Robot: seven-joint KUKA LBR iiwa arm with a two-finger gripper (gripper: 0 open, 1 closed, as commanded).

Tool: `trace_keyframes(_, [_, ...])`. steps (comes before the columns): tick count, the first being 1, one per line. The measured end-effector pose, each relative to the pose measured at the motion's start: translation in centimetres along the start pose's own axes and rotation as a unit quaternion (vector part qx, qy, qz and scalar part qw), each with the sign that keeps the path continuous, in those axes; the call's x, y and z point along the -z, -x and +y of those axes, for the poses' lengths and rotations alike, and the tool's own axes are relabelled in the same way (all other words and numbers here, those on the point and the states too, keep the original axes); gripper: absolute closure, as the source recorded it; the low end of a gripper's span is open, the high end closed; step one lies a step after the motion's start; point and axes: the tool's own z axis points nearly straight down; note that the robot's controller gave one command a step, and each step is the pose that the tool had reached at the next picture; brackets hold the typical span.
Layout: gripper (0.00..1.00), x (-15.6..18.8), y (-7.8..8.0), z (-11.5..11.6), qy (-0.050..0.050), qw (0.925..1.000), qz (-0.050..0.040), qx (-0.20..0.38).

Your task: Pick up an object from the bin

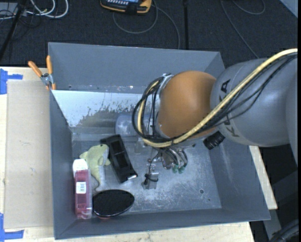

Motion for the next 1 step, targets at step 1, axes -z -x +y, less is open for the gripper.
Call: trace_keyframes(1, [0.00, -6.79, 1.08, 2.49, 0.001, 0.9993, 0.0022, 0.037])
